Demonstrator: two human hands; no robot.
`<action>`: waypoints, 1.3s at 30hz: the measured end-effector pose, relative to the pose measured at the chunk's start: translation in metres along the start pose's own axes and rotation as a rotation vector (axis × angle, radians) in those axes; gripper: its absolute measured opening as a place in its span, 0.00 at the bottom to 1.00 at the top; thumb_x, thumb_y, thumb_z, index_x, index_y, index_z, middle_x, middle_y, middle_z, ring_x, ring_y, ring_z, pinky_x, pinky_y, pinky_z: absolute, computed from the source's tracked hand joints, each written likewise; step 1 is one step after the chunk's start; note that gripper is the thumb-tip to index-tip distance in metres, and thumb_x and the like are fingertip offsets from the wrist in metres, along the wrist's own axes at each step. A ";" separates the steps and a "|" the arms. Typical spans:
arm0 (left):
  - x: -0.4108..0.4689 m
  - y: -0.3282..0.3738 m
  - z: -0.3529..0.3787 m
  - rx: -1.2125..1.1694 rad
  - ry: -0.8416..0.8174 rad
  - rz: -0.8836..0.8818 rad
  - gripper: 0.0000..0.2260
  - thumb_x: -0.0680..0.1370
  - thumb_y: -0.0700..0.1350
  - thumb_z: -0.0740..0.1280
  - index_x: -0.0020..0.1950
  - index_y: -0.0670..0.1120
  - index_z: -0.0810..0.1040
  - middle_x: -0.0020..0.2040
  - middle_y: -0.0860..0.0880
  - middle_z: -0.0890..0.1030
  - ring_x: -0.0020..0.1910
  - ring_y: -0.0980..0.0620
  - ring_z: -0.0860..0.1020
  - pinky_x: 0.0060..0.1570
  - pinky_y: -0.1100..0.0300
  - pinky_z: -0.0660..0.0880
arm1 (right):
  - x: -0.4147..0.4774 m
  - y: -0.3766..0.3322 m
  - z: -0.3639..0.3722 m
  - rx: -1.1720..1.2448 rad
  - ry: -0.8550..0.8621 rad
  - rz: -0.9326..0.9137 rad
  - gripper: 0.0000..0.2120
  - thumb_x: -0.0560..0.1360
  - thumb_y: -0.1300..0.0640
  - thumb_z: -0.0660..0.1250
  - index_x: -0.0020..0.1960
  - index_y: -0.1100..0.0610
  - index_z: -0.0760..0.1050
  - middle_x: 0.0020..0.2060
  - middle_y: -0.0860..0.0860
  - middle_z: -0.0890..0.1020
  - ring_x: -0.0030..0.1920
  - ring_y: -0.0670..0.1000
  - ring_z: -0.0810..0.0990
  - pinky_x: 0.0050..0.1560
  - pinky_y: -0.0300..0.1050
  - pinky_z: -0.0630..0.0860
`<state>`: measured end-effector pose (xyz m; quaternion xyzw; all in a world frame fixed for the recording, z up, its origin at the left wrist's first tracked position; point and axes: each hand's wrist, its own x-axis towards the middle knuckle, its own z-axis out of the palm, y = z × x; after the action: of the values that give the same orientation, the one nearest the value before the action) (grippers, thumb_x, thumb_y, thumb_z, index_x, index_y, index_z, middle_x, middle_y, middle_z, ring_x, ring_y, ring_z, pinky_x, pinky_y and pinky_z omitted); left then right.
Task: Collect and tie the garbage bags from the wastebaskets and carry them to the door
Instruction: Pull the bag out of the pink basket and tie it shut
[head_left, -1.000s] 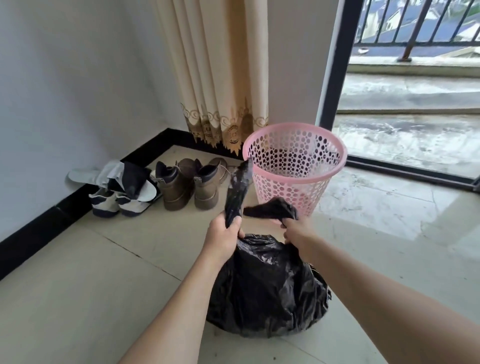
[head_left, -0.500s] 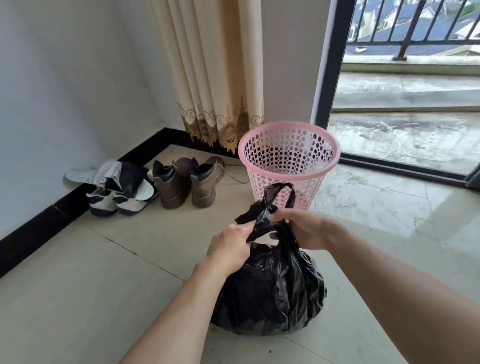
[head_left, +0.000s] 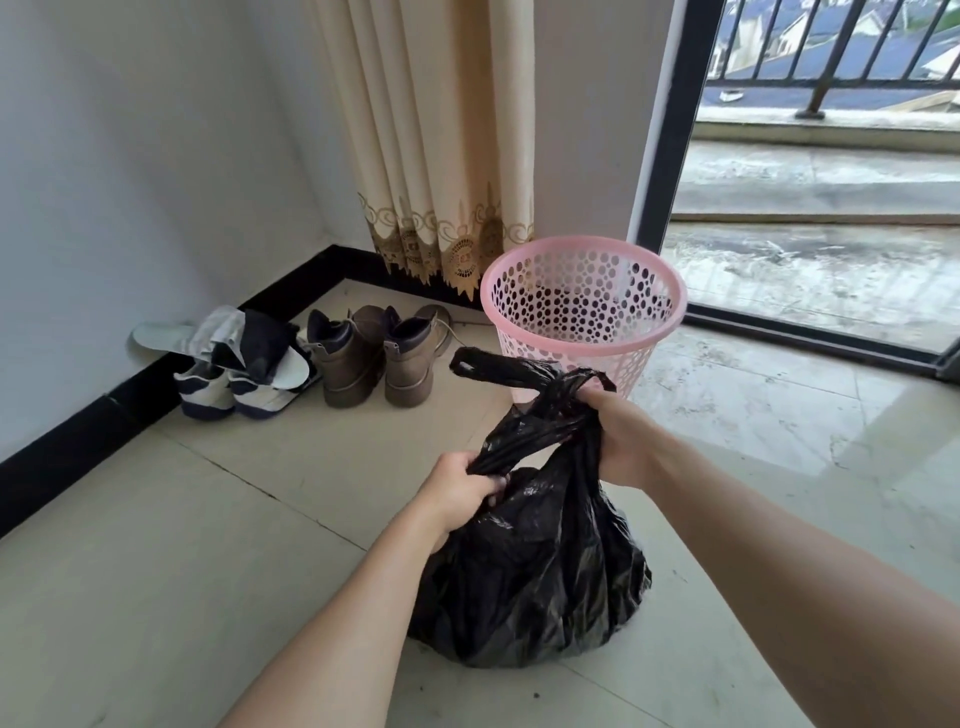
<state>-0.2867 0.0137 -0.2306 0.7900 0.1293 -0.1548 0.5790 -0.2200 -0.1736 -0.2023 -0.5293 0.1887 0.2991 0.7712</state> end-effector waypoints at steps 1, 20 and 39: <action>-0.001 0.003 0.001 -0.028 0.010 -0.004 0.03 0.76 0.36 0.66 0.46 0.41 0.79 0.31 0.49 0.75 0.32 0.52 0.72 0.38 0.61 0.70 | 0.000 0.001 0.000 -0.041 0.017 0.004 0.14 0.82 0.48 0.57 0.52 0.57 0.76 0.36 0.53 0.79 0.32 0.50 0.74 0.36 0.45 0.71; -0.004 0.013 0.017 0.661 0.109 0.277 0.05 0.76 0.45 0.64 0.50 0.51 0.76 0.46 0.45 0.82 0.47 0.41 0.78 0.47 0.50 0.76 | -0.010 0.002 0.020 -0.471 0.219 -0.157 0.10 0.75 0.52 0.70 0.44 0.59 0.78 0.38 0.55 0.80 0.36 0.52 0.75 0.40 0.45 0.73; -0.001 0.017 -0.016 -0.651 -0.317 -0.268 0.09 0.70 0.48 0.69 0.46 0.44 0.76 0.35 0.48 0.75 0.34 0.50 0.74 0.38 0.58 0.73 | -0.006 0.010 0.015 -0.824 0.227 -0.290 0.14 0.80 0.53 0.60 0.39 0.59 0.73 0.30 0.52 0.73 0.32 0.51 0.71 0.34 0.42 0.67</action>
<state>-0.2792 0.0245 -0.2111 0.5073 0.1828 -0.3001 0.7869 -0.2310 -0.1591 -0.2002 -0.8426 0.0612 0.1784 0.5044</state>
